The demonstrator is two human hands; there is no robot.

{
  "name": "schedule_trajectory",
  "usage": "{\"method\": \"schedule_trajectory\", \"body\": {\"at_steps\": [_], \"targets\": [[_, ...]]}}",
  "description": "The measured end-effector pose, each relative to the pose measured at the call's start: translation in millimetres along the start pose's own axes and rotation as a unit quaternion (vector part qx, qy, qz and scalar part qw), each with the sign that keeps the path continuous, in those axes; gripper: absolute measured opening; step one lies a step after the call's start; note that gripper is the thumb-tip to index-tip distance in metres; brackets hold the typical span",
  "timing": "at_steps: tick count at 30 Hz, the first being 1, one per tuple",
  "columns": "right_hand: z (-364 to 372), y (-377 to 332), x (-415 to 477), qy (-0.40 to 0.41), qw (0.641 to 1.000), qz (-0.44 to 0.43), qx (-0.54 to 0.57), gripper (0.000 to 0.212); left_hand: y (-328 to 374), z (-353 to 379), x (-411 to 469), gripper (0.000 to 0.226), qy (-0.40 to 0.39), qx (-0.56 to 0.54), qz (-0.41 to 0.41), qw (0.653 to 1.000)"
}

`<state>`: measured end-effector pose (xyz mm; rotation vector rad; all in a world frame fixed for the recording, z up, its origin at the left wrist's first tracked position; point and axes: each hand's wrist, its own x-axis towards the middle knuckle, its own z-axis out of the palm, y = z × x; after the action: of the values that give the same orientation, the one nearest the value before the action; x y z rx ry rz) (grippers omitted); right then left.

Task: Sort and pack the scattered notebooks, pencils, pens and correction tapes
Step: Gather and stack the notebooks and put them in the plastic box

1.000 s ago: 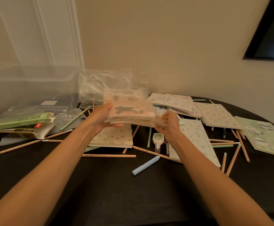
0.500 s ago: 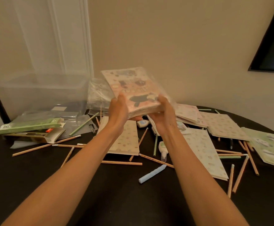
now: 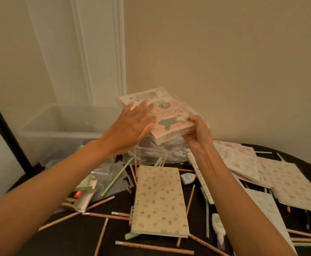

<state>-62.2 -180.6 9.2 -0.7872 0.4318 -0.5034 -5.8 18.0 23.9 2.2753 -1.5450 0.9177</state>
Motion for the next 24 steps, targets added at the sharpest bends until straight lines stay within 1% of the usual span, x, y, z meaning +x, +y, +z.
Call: {"method": "schedule_trajectory", "body": {"at_steps": [1,2,5,7,10,12,14,16,19,21,24], "targets": [[14,-5,5,-0.005,1.0,0.013,-0.007,0.009,-13,-13,5,0.056,-0.033,0.027,0.055,0.998],[24,-7,7,-0.012,1.0,0.025,-0.014,0.008,-22,-23,7,0.06,-0.056,0.043,0.093,0.993],[66,-20,11,-0.025,0.996,0.059,-0.067,0.01,-56,-51,17,0.057,-0.091,0.071,0.158,0.981],[95,-23,13,-0.035,0.989,0.075,-0.121,0.01,-76,-68,26,0.057,-0.109,0.077,0.203,0.97],[133,-15,17,-0.048,0.976,0.128,-0.167,0.021,-107,-85,30,0.053,-0.136,0.084,0.247,0.956],[150,-3,23,-0.06,0.969,0.163,-0.175,0.018,-127,-89,25,0.048,-0.149,0.084,0.249,0.953],[165,12,34,-0.069,0.961,0.186,-0.192,0.013,-145,-88,17,0.048,-0.165,0.089,0.244,0.952],[179,28,45,-0.072,0.954,0.205,-0.208,0.016,-161,-82,7,0.048,-0.182,0.093,0.241,0.949],[199,55,65,-0.081,0.94,0.256,-0.21,0.013,-191,-69,-9,0.056,-0.204,0.083,0.224,0.949],[211,72,79,-0.09,0.929,0.283,-0.222,0.016,-210,-61,-19,0.053,-0.213,0.082,0.22,0.949],[221,102,95,-0.087,0.913,0.323,-0.234,0.015,-238,-48,-34,0.056,-0.245,0.07,0.219,0.942]]}}
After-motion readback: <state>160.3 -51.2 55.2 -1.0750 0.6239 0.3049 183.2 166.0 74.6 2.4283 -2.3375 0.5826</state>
